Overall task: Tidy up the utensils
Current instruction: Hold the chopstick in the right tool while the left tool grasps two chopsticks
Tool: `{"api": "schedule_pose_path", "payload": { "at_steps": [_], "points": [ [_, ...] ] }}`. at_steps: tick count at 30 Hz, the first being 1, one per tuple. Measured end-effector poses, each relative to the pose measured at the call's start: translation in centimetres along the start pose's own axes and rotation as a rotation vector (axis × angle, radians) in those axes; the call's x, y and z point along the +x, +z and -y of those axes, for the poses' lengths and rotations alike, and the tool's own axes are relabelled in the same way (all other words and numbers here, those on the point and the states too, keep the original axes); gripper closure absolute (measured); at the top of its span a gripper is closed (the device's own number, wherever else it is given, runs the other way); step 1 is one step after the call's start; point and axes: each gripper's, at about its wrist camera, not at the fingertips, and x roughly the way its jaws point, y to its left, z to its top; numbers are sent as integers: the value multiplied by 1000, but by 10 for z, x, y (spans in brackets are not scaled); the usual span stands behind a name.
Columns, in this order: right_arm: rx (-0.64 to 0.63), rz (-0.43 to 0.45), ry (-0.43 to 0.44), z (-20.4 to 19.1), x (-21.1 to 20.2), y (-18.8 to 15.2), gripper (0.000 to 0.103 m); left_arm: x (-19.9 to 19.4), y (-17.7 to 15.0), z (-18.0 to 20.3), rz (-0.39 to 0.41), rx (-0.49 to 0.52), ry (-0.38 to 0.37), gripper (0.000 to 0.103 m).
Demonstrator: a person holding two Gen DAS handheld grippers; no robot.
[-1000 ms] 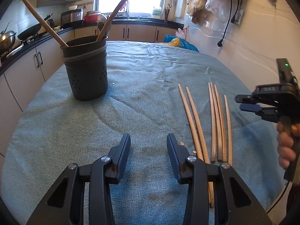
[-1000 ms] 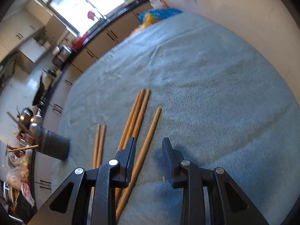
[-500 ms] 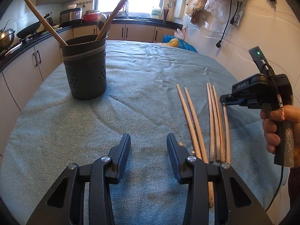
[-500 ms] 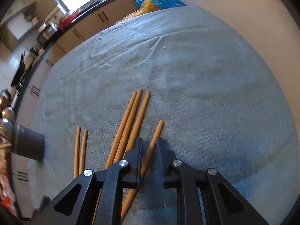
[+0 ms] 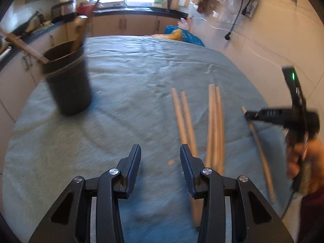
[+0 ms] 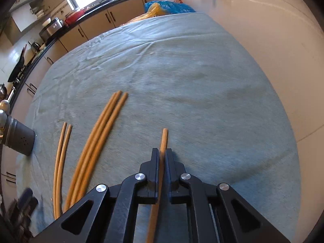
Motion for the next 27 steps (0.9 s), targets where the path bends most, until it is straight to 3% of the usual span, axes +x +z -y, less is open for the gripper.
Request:
{"api": "schedule_pose_path", "payload": {
  "at_steps": [10,14,19,27],
  "points": [
    [28,40,121,26,-7,-13,96,54,81,55,-132,1,-88,65],
    [39,38,157,29,-7,-14,96,86,105,75,-180,15,-83,68],
    [44,32,185,30,-6,-13,96,127,122,91,-252,36,-51,74],
    [56,26,227,32,-4,-16,96,156,125,107,-280,74,-5,75]
  ]
}}
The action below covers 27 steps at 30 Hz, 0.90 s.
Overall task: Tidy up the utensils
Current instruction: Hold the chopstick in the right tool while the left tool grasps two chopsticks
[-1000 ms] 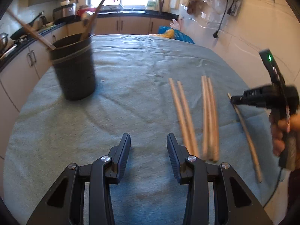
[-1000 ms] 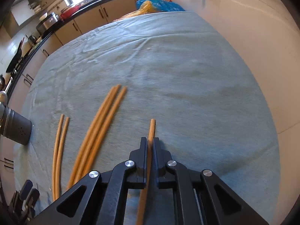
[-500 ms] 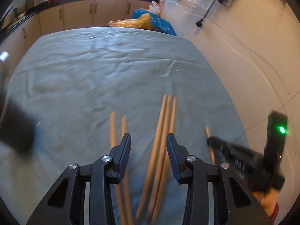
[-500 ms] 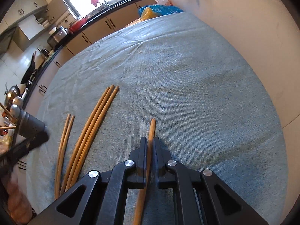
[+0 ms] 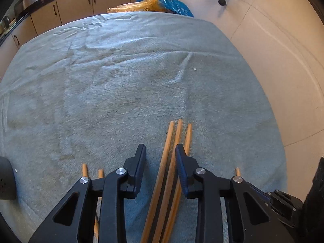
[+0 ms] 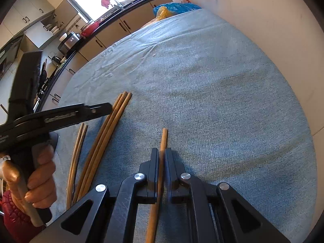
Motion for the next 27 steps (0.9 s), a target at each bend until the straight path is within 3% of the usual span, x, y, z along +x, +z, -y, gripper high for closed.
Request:
{"api": "schedule_pose_path", "payload": {
  "at_steps": [7,18,24,27],
  "points": [
    [1,-1,5,3,-3,-3,96,5,8,2,11,11,12,80],
    [0,1,-5,1,-4,-4,96,3,11,-14,16,3,11,80],
    [-4,-1,-15,-1,-3,-5,96,6,11,3,21,39,29,80],
    [-8,-6,-25,-3,-2,-4,96,9,9,15,30,92,93,80]
  ]
}}
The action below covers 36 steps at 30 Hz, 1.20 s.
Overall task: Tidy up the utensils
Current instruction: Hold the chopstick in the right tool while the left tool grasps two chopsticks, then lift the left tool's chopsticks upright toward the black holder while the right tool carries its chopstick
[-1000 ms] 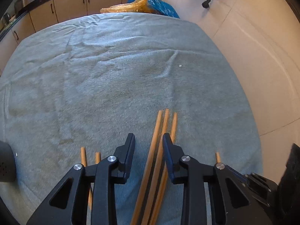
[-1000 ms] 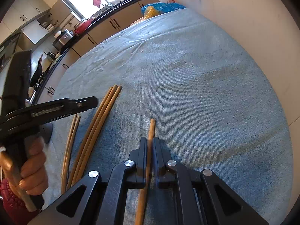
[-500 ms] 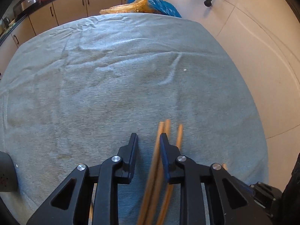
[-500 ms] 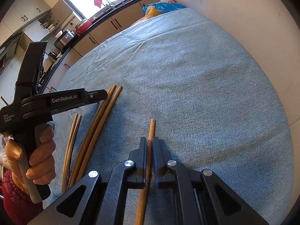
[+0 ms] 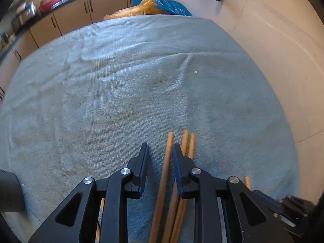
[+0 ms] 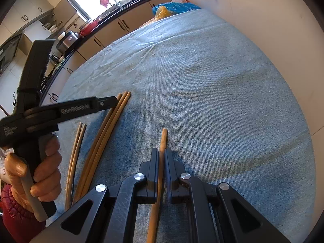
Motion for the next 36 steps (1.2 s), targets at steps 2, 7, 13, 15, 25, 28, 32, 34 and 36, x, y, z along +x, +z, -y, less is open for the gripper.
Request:
{"api": "schedule_pose_path", "payload": {
  "at_steps": [2,7,13,15,25,28,32,34,36],
  "points": [
    [-8,-4,-11,-2,1,1,96,-1,-2,7,9,40,45,81],
    [-42,-19,-56,-12,3,3,96,-3,-6,-2,11,23,61,97],
    [-88,-33,-72,-19,7,7,97,-33,-24,-24,77,-45,-24,98],
    [-57,-8,-28,-16,1,7,97,-51,-32,-29,117,-61,-51,98],
    [-145,300,60,-54,-78,-5,97,-168,-75,-47,360,-87,-120,98],
    [-180,386,61,-67,-97,-13,97,-192,-85,-52,411,-91,-126,98],
    [-226,500,76,-81,-123,-33,97,-215,-104,-54,456,-87,-134,98],
    [-237,533,82,-83,-129,-42,97,-221,-113,-54,466,-87,-135,98],
    [-249,573,81,-85,-133,-52,97,-225,-122,-53,478,-85,-134,98]
  ]
}}
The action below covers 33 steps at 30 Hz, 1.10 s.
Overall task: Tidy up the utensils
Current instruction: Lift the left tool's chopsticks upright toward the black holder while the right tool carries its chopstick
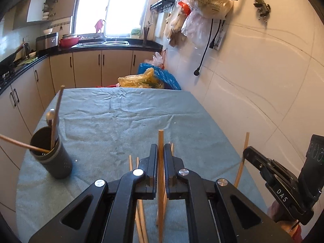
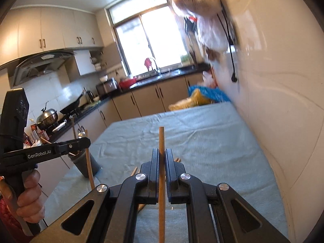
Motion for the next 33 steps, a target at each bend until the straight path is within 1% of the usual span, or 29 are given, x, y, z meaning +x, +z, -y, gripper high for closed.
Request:
{"api": "schedule_pose_path", "payload": {
  "at_steps": [6,15,26,33],
  "points": [
    [2,59,2,-1,-31,-10,97,-22,-9,-1,27,8,-13,98],
    [-49,93,14,-18,-55,-11,97,-46,-18,0,48,12,-29,98],
    [-84,143,39,-37,-55,10,98,-63,-15,-7,73,-3,-23,98],
    [-99,142,49,-46,-51,14,98,-72,-10,-10,95,-5,-17,98]
  ]
}}
